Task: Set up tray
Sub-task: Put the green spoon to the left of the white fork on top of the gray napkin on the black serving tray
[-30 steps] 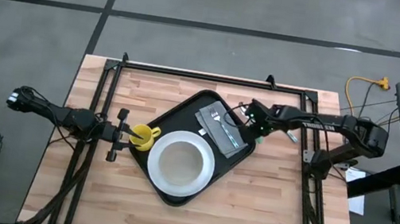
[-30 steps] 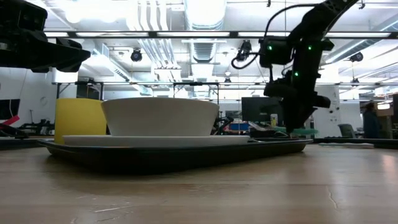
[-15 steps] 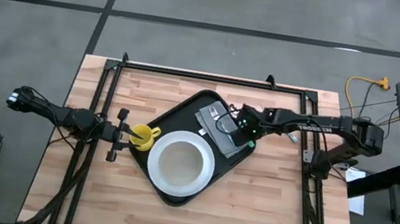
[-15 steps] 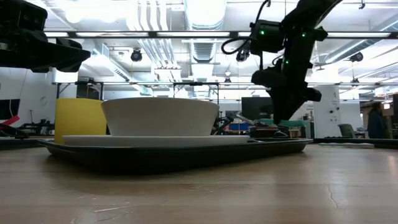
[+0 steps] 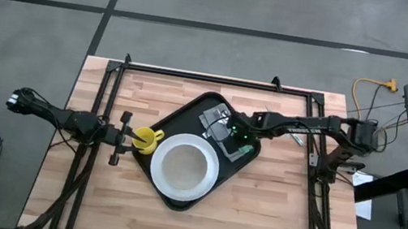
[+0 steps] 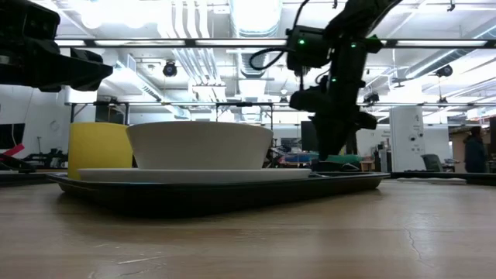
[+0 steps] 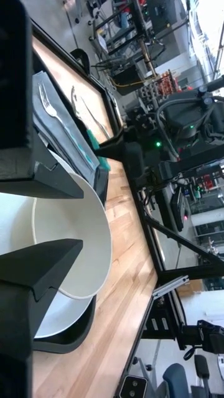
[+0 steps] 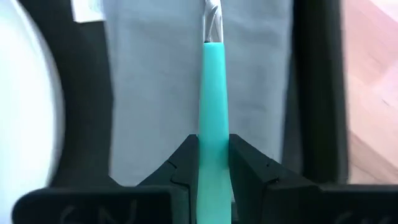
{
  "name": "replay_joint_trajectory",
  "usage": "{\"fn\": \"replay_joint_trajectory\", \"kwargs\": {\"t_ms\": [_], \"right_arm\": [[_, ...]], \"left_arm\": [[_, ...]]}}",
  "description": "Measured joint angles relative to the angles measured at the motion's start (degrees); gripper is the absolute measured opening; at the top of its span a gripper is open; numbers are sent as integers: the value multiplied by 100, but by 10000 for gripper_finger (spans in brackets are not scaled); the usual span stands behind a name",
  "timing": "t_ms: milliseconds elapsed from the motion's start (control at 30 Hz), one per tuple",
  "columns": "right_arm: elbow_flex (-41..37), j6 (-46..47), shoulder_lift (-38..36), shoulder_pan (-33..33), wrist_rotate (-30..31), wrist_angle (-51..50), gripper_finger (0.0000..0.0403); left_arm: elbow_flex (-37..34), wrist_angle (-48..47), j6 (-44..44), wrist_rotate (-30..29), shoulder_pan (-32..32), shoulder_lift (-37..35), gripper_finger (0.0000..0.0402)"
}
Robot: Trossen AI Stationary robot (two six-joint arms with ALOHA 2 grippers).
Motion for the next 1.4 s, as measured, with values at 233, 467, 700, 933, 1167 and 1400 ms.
{"fn": "replay_joint_trajectory", "kwargs": {"t_ms": [233, 467, 700, 933, 1167, 1400], "right_arm": [[559, -163, 601, 73, -5, -143, 54], [853, -310, 1111, 88, -232, -176, 54], [900, -273, 1167, 90, -238, -223, 54], [900, -96, 1182, 98, -236, -194, 54], [900, 19, 1182, 98, -128, -163, 54], [900, 33, 1182, 127, -125, -122, 54]], "left_arm": [[1, 0, 2, 0, 0, 0, 101], [-1, 0, 2, 0, 0, 0, 101], [0, 0, 0, 0, 0, 8, 101], [1, 0, -1, 0, 0, 39, 101], [0, -2, 0, 2, 0, 37, 101], [-1, -1, 1, 0, 0, 35, 101]]}}
